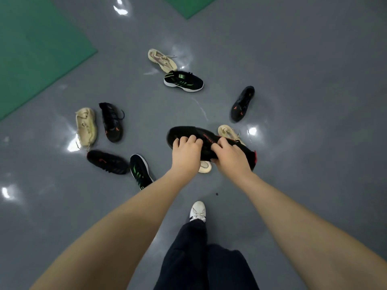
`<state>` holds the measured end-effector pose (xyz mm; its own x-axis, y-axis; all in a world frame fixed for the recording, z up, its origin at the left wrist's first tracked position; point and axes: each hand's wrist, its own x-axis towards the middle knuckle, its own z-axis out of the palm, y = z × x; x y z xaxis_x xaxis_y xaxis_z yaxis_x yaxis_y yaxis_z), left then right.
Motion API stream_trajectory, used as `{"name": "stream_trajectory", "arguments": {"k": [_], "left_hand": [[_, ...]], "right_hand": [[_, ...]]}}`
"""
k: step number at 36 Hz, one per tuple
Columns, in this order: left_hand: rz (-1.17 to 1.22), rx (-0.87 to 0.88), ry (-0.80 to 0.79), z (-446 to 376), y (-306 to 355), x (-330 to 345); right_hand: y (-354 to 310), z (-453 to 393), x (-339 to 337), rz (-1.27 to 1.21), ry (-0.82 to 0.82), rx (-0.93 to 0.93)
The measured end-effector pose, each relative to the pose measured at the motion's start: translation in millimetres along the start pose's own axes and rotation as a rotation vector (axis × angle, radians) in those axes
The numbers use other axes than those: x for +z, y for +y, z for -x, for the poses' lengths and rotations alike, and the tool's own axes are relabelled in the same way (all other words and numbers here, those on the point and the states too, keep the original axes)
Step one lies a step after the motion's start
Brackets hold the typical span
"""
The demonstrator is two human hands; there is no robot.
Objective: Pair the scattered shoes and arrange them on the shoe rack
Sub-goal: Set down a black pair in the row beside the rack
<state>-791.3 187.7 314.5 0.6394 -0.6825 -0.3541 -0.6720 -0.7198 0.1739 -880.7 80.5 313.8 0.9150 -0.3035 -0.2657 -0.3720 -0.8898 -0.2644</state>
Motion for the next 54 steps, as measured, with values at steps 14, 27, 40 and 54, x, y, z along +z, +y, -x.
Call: {"name": "stream_trajectory", "arguments": {"k": [14, 27, 40, 54], "left_hand": [[0.074, -0.098, 0.107, 112.7, -67.3, -63.1], [0.138, -0.039, 0.129, 244.2, -163.8, -103.2], [0.207, -0.051, 0.179, 299.1, -338.9, -144.3], [0.099, -0.137, 0.065, 297.5, -467.8, -160.1]], "right_hand": [[-123.7, 57.0, -56.0, 0.047, 0.090, -0.079], [-260.9, 120.3, -64.1, 0.125, 0.048, -0.153], [-445.7, 71.0, -52.5, 0.087, 0.010, -0.119], [-558.4, 4.0, -28.6, 0.038, -0.034, -0.217]]}}
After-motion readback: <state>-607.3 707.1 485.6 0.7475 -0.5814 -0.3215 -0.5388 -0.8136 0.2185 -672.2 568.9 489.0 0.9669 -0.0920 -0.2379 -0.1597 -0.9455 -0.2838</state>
